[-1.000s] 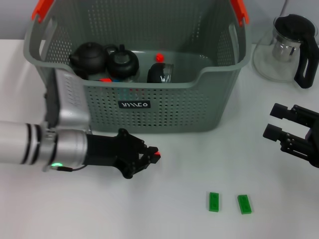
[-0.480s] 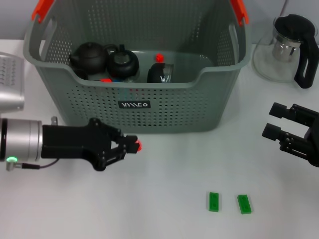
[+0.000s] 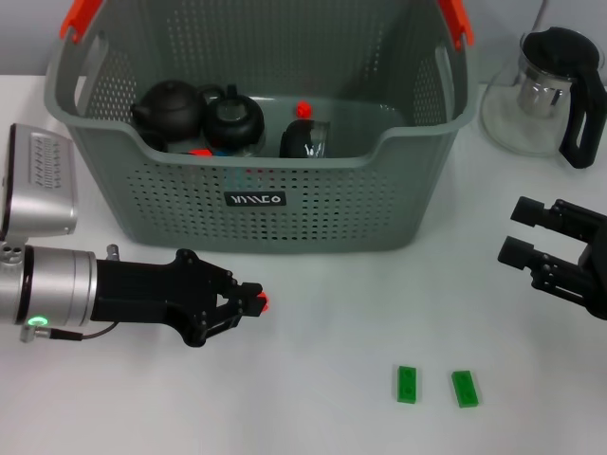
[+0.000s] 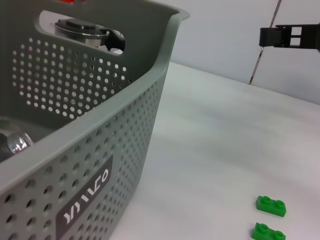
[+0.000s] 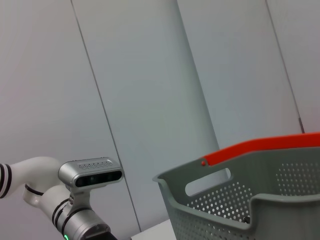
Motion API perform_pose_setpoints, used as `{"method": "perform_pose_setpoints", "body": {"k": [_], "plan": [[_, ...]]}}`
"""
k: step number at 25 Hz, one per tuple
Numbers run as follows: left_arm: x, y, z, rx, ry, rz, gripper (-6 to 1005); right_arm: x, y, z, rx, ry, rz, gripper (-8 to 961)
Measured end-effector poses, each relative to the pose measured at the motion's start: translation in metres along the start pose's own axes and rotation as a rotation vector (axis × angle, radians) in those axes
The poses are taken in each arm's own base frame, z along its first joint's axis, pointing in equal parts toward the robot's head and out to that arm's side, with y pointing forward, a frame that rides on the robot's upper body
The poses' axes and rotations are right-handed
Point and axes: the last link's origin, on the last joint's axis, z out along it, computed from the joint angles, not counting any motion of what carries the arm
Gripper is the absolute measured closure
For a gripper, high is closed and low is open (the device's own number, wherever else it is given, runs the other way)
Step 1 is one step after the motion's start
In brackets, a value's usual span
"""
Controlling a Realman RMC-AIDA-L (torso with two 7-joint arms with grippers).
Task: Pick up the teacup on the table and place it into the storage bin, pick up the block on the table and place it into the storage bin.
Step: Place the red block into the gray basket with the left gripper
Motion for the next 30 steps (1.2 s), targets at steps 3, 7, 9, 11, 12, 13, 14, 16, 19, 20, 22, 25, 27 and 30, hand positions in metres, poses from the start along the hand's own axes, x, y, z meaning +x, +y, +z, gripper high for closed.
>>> {"method": "perform_pose_setpoints", "body": {"k": [3,7,9,11,12,13,14,16,19,20,22,25,27,30], "plan": [[0.000,0.000,0.000,0.000,-0.003,0.000,890,0.001,0.001,0.000,0.000,-0.001,0.002,285],[-0.001,0.000,0.002,0.001,-0.010,0.001,890,0.001,0.001,0.000,-0.001,-0.001,0.004,285],[-0.002,0.001,0.003,0.000,-0.011,0.001,891,0.001,0.001,0.000,-0.002,-0.001,0.004,285],[-0.002,0.001,0.003,-0.002,-0.011,0.001,891,0.001,0.001,0.000,-0.002,-0.001,0.004,285],[-0.002,0.001,0.003,-0.003,-0.011,0.001,891,0.001,0.001,0.000,-0.002,-0.001,0.004,285],[-0.001,0.002,0.003,-0.006,-0.010,0.001,891,0.001,0.001,0.000,-0.002,-0.001,0.004,285],[-0.001,0.003,0.003,-0.014,-0.005,0.000,892,0.001,0.001,0.000,-0.002,-0.001,0.004,285],[0.002,0.006,0.001,-0.034,0.013,-0.001,892,0.001,0.001,0.000,-0.001,0.000,0.004,284],[0.008,0.009,-0.005,-0.063,0.056,-0.004,892,0.002,0.001,0.000,0.000,-0.001,0.005,284],[0.010,0.009,-0.008,-0.068,0.074,-0.006,892,0.002,0.001,0.000,0.000,-0.001,0.005,284],[0.015,0.009,-0.014,-0.076,0.106,-0.009,892,0.002,0.001,-0.001,0.001,-0.001,0.005,285],[0.022,0.008,-0.019,-0.080,0.148,-0.011,892,0.002,0.001,-0.001,0.002,-0.001,0.006,285],[0.028,0.007,-0.021,-0.083,0.176,-0.014,891,0.002,0.001,0.000,0.002,-0.001,0.005,284],[0.038,0.004,-0.023,-0.084,0.221,-0.021,891,0.001,0.001,0.001,0.001,0.000,0.003,284]]}}
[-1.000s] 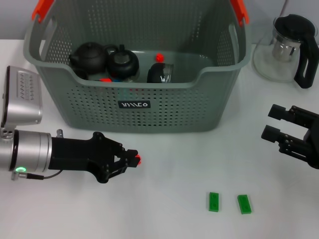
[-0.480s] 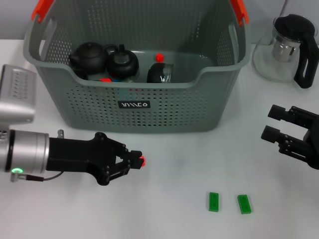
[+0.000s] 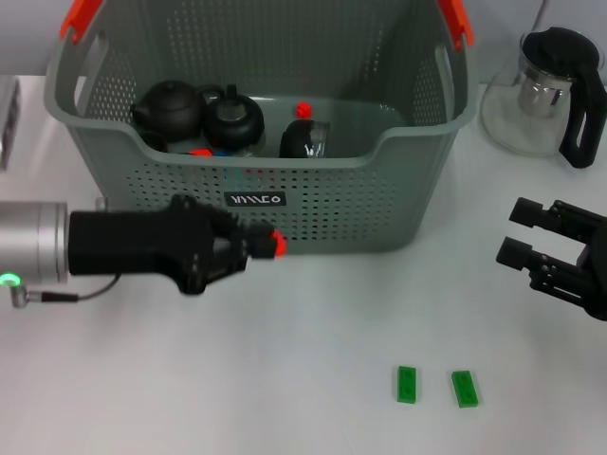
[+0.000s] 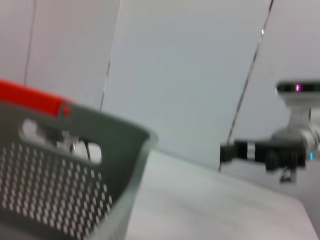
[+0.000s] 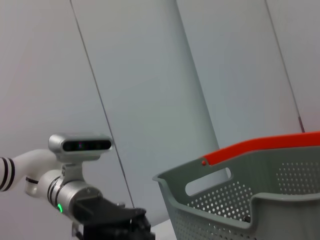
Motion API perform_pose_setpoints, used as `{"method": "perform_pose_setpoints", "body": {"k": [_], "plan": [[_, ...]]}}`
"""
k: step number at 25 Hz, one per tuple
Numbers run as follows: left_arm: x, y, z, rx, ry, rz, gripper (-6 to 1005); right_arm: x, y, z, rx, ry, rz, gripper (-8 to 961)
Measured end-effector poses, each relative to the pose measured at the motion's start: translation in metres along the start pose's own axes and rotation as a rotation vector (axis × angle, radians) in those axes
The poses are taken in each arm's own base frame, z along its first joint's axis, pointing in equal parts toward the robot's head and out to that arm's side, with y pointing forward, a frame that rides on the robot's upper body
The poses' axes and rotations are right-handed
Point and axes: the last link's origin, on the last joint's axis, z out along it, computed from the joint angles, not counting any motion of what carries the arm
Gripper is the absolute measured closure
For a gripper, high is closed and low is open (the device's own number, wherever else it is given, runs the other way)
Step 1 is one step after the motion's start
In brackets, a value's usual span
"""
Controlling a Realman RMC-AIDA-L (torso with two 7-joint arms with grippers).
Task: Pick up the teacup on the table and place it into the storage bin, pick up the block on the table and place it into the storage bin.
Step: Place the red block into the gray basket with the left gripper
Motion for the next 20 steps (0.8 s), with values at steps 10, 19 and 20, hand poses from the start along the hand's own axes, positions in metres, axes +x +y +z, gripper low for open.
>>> {"method": "perform_pose_setpoints", "body": {"k": [10,19,20], "plan": [[0.045,-0.016,-0.003,0.023,0.152,-0.005,891,-0.001,-0.001,0.000,0.001,0.000,-0.003,285],[0.116,-0.054,0.003,0.145,0.158,-0.041,890,-0.001,-0.001,0.000,0.001,0.000,-0.003,285],[0.123,-0.059,0.005,0.169,0.142,-0.053,890,-0.001,-0.001,0.000,0.001,-0.001,-0.003,285]]}}
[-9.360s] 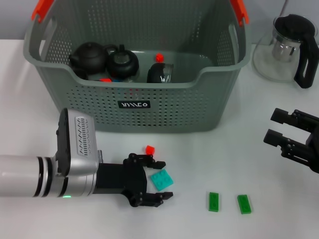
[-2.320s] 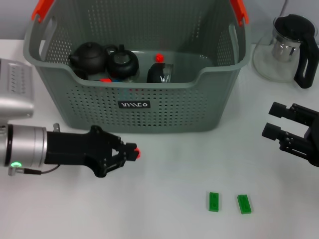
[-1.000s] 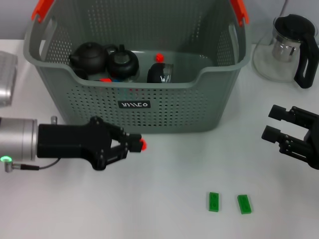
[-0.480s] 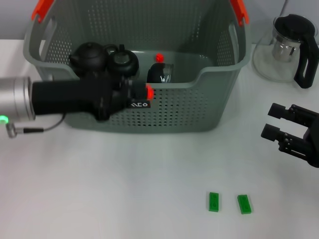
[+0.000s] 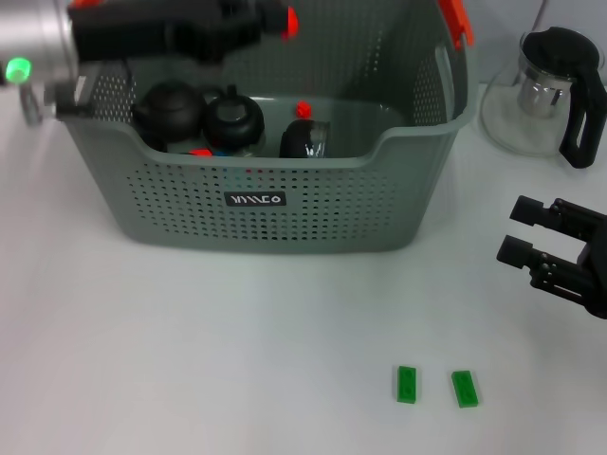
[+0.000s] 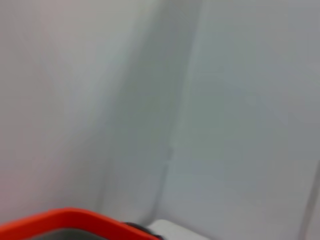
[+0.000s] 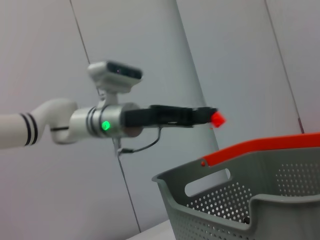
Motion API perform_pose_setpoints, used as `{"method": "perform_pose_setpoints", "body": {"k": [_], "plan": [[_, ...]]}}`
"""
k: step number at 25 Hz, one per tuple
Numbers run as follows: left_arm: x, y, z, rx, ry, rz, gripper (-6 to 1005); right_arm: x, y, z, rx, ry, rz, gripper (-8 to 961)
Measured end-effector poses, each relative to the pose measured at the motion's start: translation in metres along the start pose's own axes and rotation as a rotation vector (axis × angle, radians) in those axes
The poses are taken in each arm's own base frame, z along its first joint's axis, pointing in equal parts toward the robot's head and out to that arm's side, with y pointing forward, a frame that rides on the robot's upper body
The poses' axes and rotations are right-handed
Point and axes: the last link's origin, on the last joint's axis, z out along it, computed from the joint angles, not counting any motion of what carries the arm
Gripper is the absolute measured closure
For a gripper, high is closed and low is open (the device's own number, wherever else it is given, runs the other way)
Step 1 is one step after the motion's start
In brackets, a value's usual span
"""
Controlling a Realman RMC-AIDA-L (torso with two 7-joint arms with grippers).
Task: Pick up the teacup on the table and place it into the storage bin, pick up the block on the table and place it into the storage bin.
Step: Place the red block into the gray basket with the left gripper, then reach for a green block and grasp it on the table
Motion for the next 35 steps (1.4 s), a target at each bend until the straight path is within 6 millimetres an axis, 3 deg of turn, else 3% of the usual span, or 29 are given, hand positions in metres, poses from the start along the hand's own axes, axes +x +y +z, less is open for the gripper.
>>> {"method": "perform_pose_setpoints", "body": {"k": [4,7,10,15,19,23,27,28,30,35], "plan": [[0.014,-0.014,0.011,0.086,-0.078,-0.020,890,0.000,0.000,0.001,-0.001,0.001,0.001,284],[0.022,-0.028,0.026,0.215,-0.242,0.033,890,0.001,0.000,0.001,-0.003,0.003,0.001,284],[0.019,-0.031,0.034,0.289,-0.344,0.072,894,0.001,0.001,0.001,-0.003,0.001,0.002,285],[0.011,-0.028,0.042,0.332,-0.449,0.109,814,0.001,0.001,0.001,-0.004,0.001,0.002,285],[0.027,-0.016,0.031,0.293,-0.264,0.087,750,0.001,0.001,0.001,-0.004,0.000,0.002,285],[0.037,-0.002,-0.011,0.204,0.079,0.040,615,0.000,0.001,0.002,-0.005,-0.008,-0.004,284],[0.014,0.015,-0.059,0.039,0.391,-0.007,473,0.001,0.001,0.003,-0.001,-0.009,-0.008,285],[-0.004,0.023,-0.075,-0.023,0.454,0.016,452,0.001,0.001,0.004,0.000,-0.009,-0.009,285],[-0.014,0.028,-0.080,-0.046,0.470,0.048,409,0.001,0.001,0.005,-0.003,-0.007,-0.009,285],[-0.084,0.055,-0.078,-0.104,0.221,0.155,301,0.003,0.004,0.005,-0.017,0.000,-0.006,284]]}}
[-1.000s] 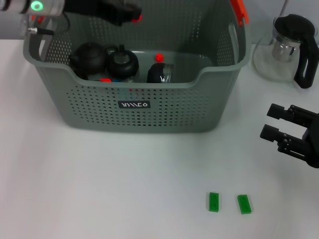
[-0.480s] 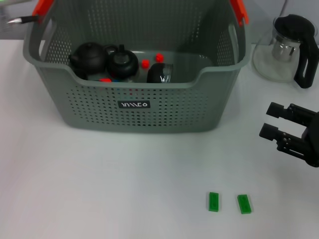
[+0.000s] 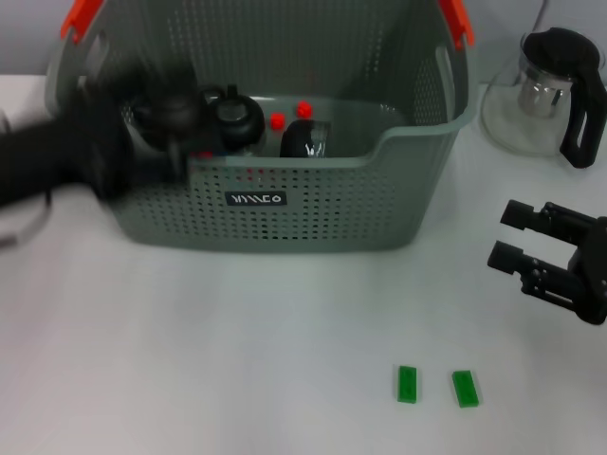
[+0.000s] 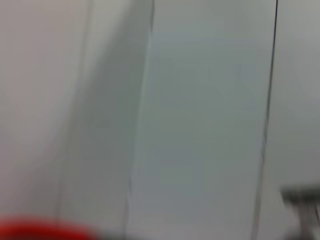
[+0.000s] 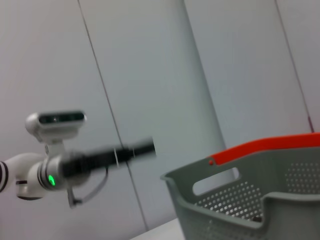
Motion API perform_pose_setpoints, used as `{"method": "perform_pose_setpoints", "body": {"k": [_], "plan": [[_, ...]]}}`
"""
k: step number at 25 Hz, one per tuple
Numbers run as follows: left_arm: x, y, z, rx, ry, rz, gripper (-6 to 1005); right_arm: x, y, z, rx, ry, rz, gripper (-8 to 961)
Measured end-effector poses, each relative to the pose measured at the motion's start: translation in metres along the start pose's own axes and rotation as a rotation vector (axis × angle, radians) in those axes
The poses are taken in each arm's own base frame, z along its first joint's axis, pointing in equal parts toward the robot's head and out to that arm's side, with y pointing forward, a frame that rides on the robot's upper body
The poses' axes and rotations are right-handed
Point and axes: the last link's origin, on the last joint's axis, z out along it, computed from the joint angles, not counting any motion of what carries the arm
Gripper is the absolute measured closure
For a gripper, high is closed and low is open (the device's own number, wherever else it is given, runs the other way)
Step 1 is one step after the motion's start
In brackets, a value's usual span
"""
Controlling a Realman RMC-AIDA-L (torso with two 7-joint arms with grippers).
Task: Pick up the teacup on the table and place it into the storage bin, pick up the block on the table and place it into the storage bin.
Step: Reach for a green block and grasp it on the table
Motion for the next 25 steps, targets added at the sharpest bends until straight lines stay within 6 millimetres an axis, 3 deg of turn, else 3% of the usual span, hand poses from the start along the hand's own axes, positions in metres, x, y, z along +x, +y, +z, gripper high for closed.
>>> {"method": "perform_pose_setpoints", "body": {"k": [2,4,11,19,25], "plan": [[-0.021,0.007,-0.002,-0.006,-0.101,-0.010,258,0.001,0.002,-0.001,-0.016,0.012,0.004,285],[-0.033,0.010,-0.006,0.000,-0.163,-0.016,131,0.001,0.005,-0.004,-0.056,0.053,0.006,285],[-0.050,0.015,-0.010,-0.017,-0.278,-0.046,131,-0.035,0.003,-0.003,-0.125,0.247,0.016,284],[-0.063,0.019,-0.010,-0.035,-0.363,-0.075,132,-0.089,-0.001,0.037,-0.163,0.500,0.032,285],[-0.068,0.013,-0.005,0.000,-0.367,-0.089,132,-0.110,-0.001,0.078,-0.118,0.813,0.068,284]]}}
